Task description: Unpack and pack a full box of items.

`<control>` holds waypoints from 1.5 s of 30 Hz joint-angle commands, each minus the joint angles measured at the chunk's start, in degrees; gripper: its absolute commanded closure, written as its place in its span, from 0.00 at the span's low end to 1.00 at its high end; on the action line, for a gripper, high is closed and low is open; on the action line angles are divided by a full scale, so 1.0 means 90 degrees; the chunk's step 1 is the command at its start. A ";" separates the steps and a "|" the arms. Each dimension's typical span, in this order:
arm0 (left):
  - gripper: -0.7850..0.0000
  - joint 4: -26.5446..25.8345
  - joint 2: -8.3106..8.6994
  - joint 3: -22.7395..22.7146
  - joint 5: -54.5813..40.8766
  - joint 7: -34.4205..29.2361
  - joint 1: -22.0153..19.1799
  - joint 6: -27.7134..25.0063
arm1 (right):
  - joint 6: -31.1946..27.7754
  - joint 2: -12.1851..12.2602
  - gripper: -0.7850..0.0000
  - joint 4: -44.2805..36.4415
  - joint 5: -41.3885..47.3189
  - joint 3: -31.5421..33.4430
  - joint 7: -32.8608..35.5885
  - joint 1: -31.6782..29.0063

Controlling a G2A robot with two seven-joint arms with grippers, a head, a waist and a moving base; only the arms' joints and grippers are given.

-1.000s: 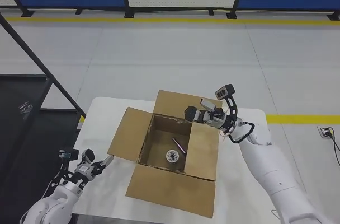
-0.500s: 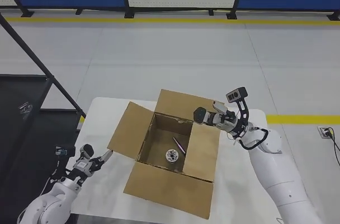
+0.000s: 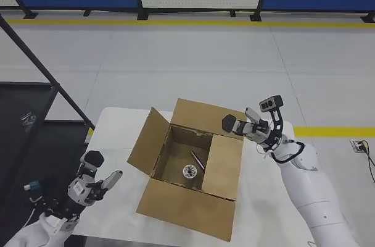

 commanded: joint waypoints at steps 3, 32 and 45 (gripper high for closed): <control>0.00 -0.0312 0.0013 0.0583 -0.0042 -0.0789 -0.0414 0.0153 | -0.0101 0.0106 0.00 -0.0148 0.0061 0.0377 0.0099 -0.0283; 0.00 0.1648 -0.0264 0.3499 -0.2361 -0.3295 -0.3299 0.1671 | -0.0417 0.0451 0.00 -0.1163 0.0255 0.1707 -0.0030 -0.1795; 0.00 0.4096 -0.0680 0.5118 -0.3090 -0.5060 -0.5588 0.2561 | -0.0518 0.0594 0.00 -0.1568 0.0328 0.2253 -0.0063 -0.2503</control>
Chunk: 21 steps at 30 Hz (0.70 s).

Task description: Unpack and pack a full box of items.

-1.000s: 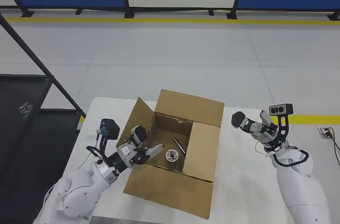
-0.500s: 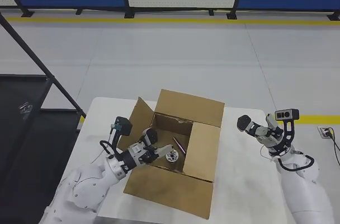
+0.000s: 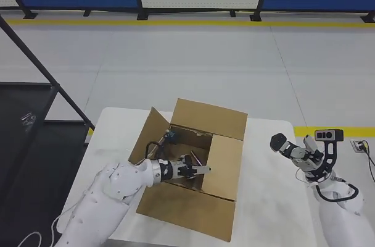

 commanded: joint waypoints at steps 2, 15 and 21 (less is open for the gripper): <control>0.00 0.0561 -0.0096 0.0199 -0.0211 -0.0125 -0.0361 -0.0004 | -0.0029 0.0023 0.00 -0.0047 0.0065 0.0105 -0.0021 -0.0135; 0.00 0.1974 -0.0547 0.0968 -0.1119 0.0083 -0.1047 -0.0597 | -0.0057 0.0086 0.00 -0.0396 0.0112 0.0247 -0.0155 -0.0405; 0.00 0.2501 -0.0786 0.1333 -0.1396 0.0146 -0.1259 -0.0940 | -0.0072 0.0108 0.00 -0.0514 0.0073 0.0269 -0.0251 -0.0484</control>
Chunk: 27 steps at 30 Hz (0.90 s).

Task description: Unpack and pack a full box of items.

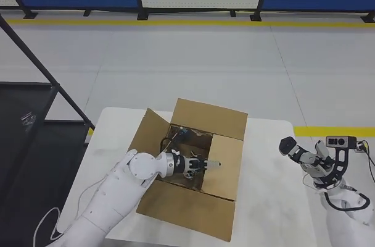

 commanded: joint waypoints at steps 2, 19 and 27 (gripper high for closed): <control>0.00 0.0269 -0.0125 0.0188 -0.0130 -0.0022 -0.0099 -0.0207 | -0.0001 0.0012 0.00 -0.0072 -0.0013 0.0020 -0.0050 -0.0056; 0.00 0.0841 -0.0384 0.0142 -0.0780 -0.0116 -0.0259 -0.1089 | -0.0106 0.0051 0.00 -0.0256 0.0037 0.0026 -0.0219 -0.0269; 0.00 0.0041 -0.0292 -0.0169 -0.0726 -0.0009 -0.0002 -0.1129 | -0.0180 0.0077 0.00 -0.0227 0.0225 0.0114 -0.0146 -0.0323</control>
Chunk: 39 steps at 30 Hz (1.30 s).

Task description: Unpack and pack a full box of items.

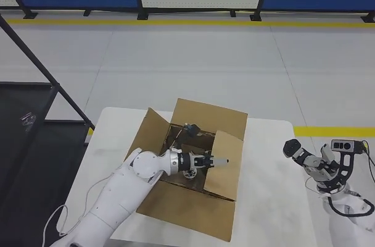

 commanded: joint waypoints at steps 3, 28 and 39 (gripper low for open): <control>0.00 -0.0519 0.0045 -0.0123 0.0119 0.0082 0.0160 0.0216 | -0.0038 0.0015 0.00 0.0026 0.0140 0.0077 0.0061 -0.0044; 0.00 -0.0980 -0.0534 0.0909 0.0866 0.1305 0.0014 0.0628 | -0.0230 0.0111 0.00 0.0221 0.0827 0.0662 0.0498 -0.0471; 0.00 0.0193 -0.1169 0.1686 0.0854 0.1392 -0.0496 0.0796 | -0.0306 0.0144 0.00 0.0388 0.1197 0.0986 0.0716 -0.0697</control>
